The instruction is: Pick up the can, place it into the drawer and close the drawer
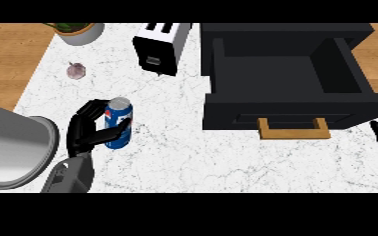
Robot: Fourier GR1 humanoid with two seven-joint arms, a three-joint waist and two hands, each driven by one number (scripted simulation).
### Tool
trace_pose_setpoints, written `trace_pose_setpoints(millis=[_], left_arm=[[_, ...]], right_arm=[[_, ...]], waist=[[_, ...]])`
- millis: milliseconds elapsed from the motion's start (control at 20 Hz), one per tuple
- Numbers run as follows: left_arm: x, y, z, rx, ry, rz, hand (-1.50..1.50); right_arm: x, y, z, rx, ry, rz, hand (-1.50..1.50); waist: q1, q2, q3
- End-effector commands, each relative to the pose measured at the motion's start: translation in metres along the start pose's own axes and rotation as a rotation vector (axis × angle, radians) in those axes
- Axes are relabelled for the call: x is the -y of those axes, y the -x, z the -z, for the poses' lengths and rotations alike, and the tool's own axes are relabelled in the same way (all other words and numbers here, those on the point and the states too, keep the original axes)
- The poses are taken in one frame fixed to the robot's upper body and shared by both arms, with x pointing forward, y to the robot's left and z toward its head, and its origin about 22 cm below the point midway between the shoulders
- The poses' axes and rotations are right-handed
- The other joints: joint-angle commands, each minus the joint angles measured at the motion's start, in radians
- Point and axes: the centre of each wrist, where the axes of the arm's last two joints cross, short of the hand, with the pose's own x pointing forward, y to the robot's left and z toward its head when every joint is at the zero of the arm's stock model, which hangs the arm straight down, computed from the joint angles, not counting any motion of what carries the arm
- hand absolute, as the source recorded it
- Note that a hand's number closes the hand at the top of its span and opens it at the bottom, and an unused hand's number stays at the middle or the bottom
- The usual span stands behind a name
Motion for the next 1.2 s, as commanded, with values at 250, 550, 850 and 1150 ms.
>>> trace_pose_setpoints(millis=[250, 550, 850, 1150], left_arm=[[0.000, -0.029, 0.012, 0.027, 0.098, -0.017, 1.50], [0.020, -0.052, 0.005, 0.111, 0.165, -0.061, 1.50], [0.049, -0.076, 0.013, 0.109, 0.248, -0.023, 1.50], [0.102, -0.139, 0.026, 0.189, 0.298, -0.010, 1.50]], right_arm=[[-0.012, 0.001, -0.010, 0.000, 0.001, 0.001, -1.50], [-0.004, -0.008, -0.005, 0.013, 0.008, 0.014, -1.50], [-0.010, -0.008, -0.003, 0.027, 0.012, 0.009, -1.50], [-0.002, -0.013, -0.009, 0.015, 0.016, 0.012, -1.50]], waist=[[-0.001, 0.000, 0.000], [0.003, -0.001, 0.000], [0.000, 0.000, 0.000], [-0.004, 0.000, 0.000]])
